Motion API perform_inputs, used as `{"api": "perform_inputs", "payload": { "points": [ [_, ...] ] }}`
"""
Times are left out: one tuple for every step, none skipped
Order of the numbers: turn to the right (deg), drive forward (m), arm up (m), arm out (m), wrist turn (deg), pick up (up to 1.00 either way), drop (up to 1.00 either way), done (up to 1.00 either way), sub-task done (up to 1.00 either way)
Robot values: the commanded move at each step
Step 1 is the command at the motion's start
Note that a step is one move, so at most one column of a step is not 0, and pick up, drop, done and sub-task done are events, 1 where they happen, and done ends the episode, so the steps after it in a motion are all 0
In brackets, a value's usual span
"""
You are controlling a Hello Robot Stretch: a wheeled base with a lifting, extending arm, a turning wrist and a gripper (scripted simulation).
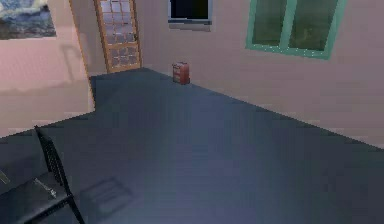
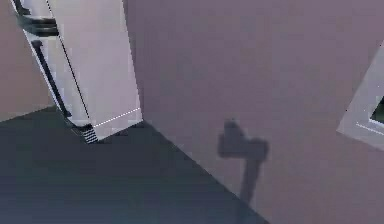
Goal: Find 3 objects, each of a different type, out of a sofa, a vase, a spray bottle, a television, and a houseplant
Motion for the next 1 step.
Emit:
{"api": "perform_inputs", "payload": {
  "points": [
    [0.0, 1.00, 0.00, 0.00, 0.0, 0.00, 0.00, 0.00, 0.00]
  ]
}}
